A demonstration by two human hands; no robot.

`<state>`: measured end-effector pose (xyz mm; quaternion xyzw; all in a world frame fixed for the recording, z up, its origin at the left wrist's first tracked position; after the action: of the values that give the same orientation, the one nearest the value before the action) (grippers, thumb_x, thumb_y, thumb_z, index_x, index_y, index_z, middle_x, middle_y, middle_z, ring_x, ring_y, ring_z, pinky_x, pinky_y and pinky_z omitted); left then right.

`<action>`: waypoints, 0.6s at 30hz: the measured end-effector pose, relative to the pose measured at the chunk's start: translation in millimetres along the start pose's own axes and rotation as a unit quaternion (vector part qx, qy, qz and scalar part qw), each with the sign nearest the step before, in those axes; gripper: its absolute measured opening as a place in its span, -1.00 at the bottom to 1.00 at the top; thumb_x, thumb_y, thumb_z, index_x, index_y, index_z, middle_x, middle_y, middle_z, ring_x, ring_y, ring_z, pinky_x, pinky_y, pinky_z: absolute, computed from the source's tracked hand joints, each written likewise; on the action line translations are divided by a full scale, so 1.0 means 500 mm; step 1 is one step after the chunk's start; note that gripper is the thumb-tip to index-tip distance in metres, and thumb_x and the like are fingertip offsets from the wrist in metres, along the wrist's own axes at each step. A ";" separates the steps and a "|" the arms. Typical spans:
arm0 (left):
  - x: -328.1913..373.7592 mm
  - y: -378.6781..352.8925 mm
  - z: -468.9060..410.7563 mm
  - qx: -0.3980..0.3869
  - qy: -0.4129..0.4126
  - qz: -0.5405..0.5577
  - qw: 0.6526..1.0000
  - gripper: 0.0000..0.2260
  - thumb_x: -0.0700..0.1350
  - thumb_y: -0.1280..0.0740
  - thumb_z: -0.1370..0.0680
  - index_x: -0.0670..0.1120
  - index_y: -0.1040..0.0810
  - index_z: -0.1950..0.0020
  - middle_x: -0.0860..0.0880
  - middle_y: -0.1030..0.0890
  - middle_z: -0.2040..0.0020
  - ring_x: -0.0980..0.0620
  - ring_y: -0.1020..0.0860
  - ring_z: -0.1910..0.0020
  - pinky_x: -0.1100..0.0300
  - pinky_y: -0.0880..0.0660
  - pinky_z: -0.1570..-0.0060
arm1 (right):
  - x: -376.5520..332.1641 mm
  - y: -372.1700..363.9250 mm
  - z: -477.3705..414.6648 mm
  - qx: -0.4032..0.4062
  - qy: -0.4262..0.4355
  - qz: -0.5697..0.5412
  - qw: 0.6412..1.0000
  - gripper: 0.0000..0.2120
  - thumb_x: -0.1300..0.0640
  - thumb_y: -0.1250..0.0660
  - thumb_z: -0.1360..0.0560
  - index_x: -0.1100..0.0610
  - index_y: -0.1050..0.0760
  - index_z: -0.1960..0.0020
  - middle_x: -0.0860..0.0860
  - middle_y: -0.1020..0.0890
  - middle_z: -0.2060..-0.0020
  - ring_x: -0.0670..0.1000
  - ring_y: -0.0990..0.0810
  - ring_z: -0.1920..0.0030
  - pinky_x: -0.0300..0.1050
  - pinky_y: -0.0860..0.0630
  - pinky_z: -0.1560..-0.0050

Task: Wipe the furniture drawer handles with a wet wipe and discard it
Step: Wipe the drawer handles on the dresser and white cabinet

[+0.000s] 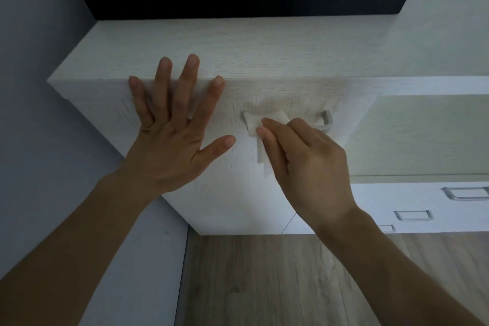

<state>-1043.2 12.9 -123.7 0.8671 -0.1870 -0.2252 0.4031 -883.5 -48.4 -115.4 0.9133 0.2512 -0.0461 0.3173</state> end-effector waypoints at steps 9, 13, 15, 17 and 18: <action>0.005 -0.001 0.000 -0.006 0.007 0.003 1.000 -0.34 0.35 0.15 -0.56 0.04 0.33 -0.50 0.06 0.51 -0.42 -0.02 0.50 -0.38 -0.10 0.50 -0.28 | 0.008 0.001 -0.008 0.002 0.125 0.066 0.990 -0.93 0.30 -0.36 -0.48 0.23 -0.62 0.07 0.12 -0.64 0.14 0.09 -0.59 0.19 -0.09 -0.38 0.10; 0.004 -0.002 -0.002 -0.012 0.007 0.003 1.000 -0.33 0.35 0.15 -0.56 0.04 0.33 -0.50 0.06 0.52 -0.41 -0.02 0.50 -0.38 -0.09 0.51 -0.28 | 0.018 -0.010 0.008 -0.020 0.173 0.070 0.982 -0.80 0.29 -0.33 -0.53 0.26 -0.58 -0.14 0.11 -0.66 0.05 0.08 -0.64 0.02 -0.08 -0.47 -0.12; 0.004 -0.002 -0.001 -0.014 0.009 0.004 1.000 -0.33 0.35 0.15 -0.56 0.04 0.34 -0.50 0.06 0.52 -0.41 -0.02 0.50 -0.38 -0.09 0.50 -0.28 | 0.025 -0.016 0.018 -0.025 0.185 0.095 0.978 -0.74 0.18 -0.36 -0.54 0.26 -0.55 -0.19 0.11 -0.65 0.02 0.08 -0.62 -0.02 -0.07 -0.43 -0.19; 0.004 -0.002 0.000 -0.016 0.010 0.007 1.000 -0.34 0.35 0.16 -0.56 0.05 0.34 -0.50 0.06 0.52 -0.41 -0.03 0.50 -0.38 -0.09 0.50 -0.28 | 0.036 -0.010 0.025 -0.015 0.201 0.110 0.973 -0.72 0.19 -0.37 -0.54 0.25 -0.54 -0.22 0.10 -0.65 0.00 0.08 -0.62 -0.02 -0.05 -0.43 -0.18; 0.004 -0.002 0.001 -0.017 0.010 0.009 1.000 -0.34 0.35 0.16 -0.56 0.05 0.34 -0.50 0.06 0.52 -0.41 -0.03 0.50 -0.38 -0.10 0.50 -0.28 | 0.045 -0.004 0.025 0.000 0.207 0.114 0.972 -0.75 0.22 -0.36 -0.54 0.24 -0.56 -0.20 0.09 -0.66 0.02 0.07 -0.63 0.00 -0.05 -0.43 -0.17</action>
<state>-1041.6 12.2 -125.0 0.8608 -0.1868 -0.2159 0.4213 -863.9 -45.1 -131.9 0.9257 0.2057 0.1801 0.2616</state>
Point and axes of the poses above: each hand's wrist, its own z-axis away from the middle knuckle, its own y-axis out of the back of the hand, x = y × z, the point moved 5 cm from there along -z, towards the middle knuckle
